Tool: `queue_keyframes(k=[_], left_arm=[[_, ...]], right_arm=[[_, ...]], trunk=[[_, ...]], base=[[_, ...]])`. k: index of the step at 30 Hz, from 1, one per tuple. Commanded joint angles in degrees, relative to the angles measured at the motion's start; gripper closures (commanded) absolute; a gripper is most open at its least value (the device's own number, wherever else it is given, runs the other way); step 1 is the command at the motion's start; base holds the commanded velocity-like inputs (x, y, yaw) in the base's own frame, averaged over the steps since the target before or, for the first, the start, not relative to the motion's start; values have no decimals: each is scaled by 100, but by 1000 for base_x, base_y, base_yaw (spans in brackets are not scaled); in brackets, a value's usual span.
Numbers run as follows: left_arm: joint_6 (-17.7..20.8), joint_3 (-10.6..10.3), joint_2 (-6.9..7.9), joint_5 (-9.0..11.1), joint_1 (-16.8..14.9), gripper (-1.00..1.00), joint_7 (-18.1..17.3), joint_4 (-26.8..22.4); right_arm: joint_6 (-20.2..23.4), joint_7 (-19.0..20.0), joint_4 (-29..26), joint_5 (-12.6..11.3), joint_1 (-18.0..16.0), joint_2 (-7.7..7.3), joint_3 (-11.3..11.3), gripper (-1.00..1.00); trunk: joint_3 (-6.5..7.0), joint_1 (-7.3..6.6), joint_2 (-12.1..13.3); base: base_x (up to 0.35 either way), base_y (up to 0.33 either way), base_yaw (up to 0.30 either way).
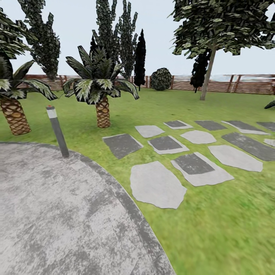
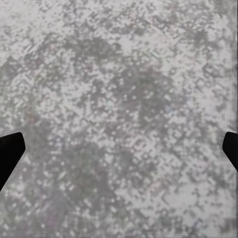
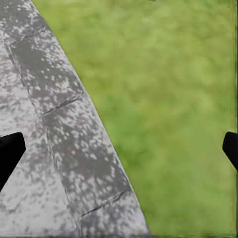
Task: In the garden, pick up the pesticide atomizer on the floor and spray pesticide onto both trees until each tree trunk is fully covered.
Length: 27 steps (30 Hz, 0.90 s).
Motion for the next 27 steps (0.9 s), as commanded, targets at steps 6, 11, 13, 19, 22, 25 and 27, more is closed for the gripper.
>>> queue_keyframes(k=[6,11,13,19,22,25,27], left_arm=[[-18,24,-1,1,-2,-100,-9,3],[-18,24,-1,1,-2,-100,-9,3],[-18,24,-1,1,-2,-100,-9,3],[-18,24,-1,1,-2,-100,-9,3],[-18,24,-1,1,-2,-100,-8,3],[-18,24,-1,1,-2,-100,-9,3],[-18,24,-1,1,-2,-100,-9,3]], right_arm=[[-19,-2,6,-2,-5,1,-3,-100],[-19,-2,6,-2,-5,1,-3,-100],[-19,-2,6,-2,-5,1,-3,-100],[-19,-2,6,-2,-5,1,0,-100],[-19,-2,6,-2,-5,1,-1,-100],[-19,-2,6,-2,-5,2,2,-100],[-19,-2,6,-2,-5,1,3,-100]], trunk=[[-145,131,-244],[-262,241,-445],[-309,285,-525],[-448,417,-765],[-518,483,-886],[-588,549,-1006],[-635,592,-1086]], base=[[0,0,-268],[0,0,-268],[0,0,-268],[0,0,-267],[0,0,-267],[0,0,-266],[0,0,-266]])
